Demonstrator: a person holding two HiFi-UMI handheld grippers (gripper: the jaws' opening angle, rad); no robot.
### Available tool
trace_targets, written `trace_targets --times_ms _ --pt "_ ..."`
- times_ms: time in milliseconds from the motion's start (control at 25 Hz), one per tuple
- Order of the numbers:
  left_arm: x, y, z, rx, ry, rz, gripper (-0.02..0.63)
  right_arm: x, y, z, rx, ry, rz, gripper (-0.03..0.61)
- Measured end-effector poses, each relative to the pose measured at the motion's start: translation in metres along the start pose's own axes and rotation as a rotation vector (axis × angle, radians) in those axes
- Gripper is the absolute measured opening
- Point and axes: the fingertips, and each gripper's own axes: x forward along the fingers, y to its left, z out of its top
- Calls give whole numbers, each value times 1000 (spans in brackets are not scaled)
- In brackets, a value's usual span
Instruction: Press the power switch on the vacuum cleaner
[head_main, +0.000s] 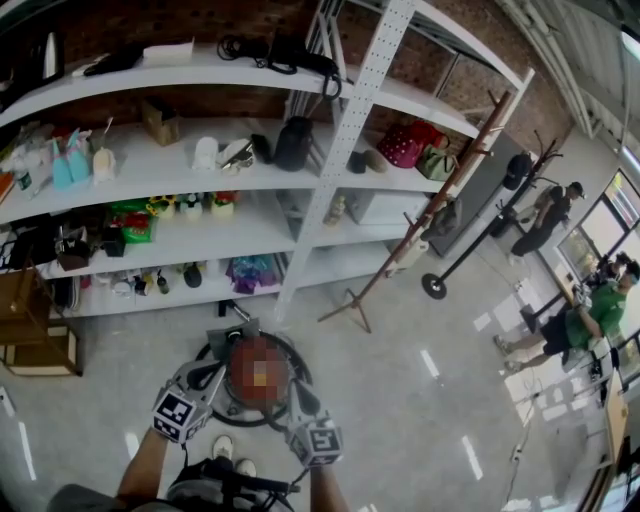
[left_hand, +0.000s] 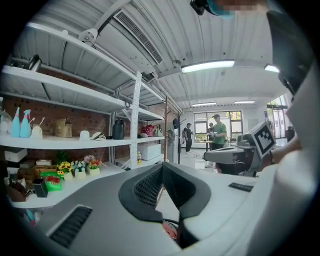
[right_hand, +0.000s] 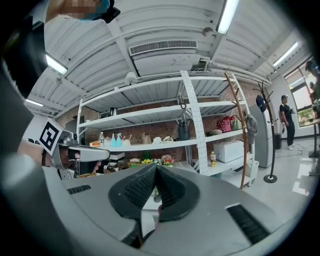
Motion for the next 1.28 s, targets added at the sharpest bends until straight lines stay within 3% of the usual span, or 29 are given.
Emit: trace_targets --times_ms 440,1280 --pt "-21 1 11 32 -7 40 9 -29 -12 19 -9 -29 -29 11" --pt "-24 -2 21 30 -21 73 9 -38 -16 16 -41 -57 13 9"
